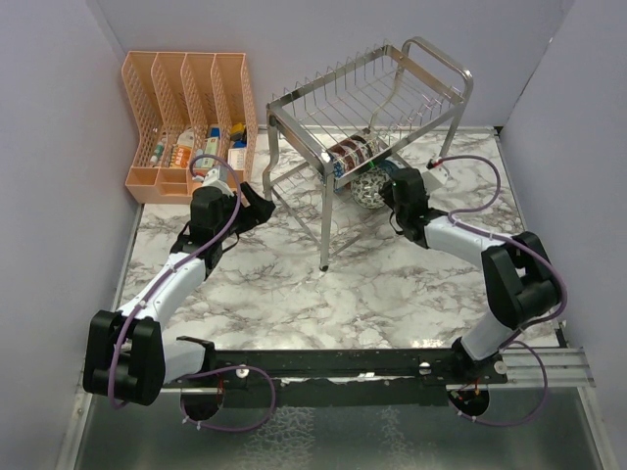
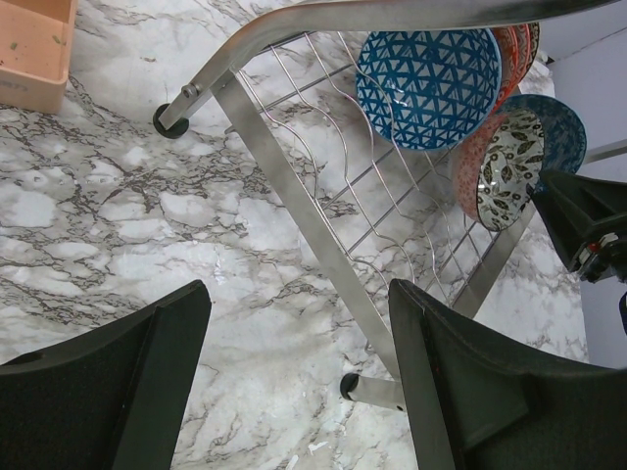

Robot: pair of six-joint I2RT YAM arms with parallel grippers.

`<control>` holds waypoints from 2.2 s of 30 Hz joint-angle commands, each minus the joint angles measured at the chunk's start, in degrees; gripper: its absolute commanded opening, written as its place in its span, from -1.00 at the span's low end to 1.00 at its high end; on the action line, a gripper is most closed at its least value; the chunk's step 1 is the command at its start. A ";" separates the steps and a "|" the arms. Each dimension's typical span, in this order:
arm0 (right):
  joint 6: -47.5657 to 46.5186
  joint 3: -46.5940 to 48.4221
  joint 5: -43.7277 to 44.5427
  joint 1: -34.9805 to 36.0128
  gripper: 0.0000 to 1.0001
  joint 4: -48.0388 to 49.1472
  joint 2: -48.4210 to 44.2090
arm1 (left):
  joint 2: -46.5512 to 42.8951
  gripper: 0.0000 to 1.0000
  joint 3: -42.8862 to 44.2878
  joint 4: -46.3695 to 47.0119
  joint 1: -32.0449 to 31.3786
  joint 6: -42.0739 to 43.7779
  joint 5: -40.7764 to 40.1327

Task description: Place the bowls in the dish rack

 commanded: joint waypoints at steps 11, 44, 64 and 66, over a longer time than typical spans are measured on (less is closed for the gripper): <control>-0.74 0.82 1.09 -0.30 -0.17 -2.00 0.98 | -0.46 0.52 -0.05 0.74 0.15 1.10 0.03; -6.28 4.85 -0.20 -0.31 -0.31 -2.03 6.17 | -0.64 0.52 -0.40 0.56 0.16 1.12 -0.15; -18.89 -0.85 1.82 -0.30 -0.99 6.74 -1.73 | -0.03 0.52 -0.22 1.03 0.22 0.77 0.19; -20.48 -2.10 1.50 -0.23 -0.98 7.46 -3.12 | 0.06 0.52 -0.20 1.06 0.15 0.77 0.26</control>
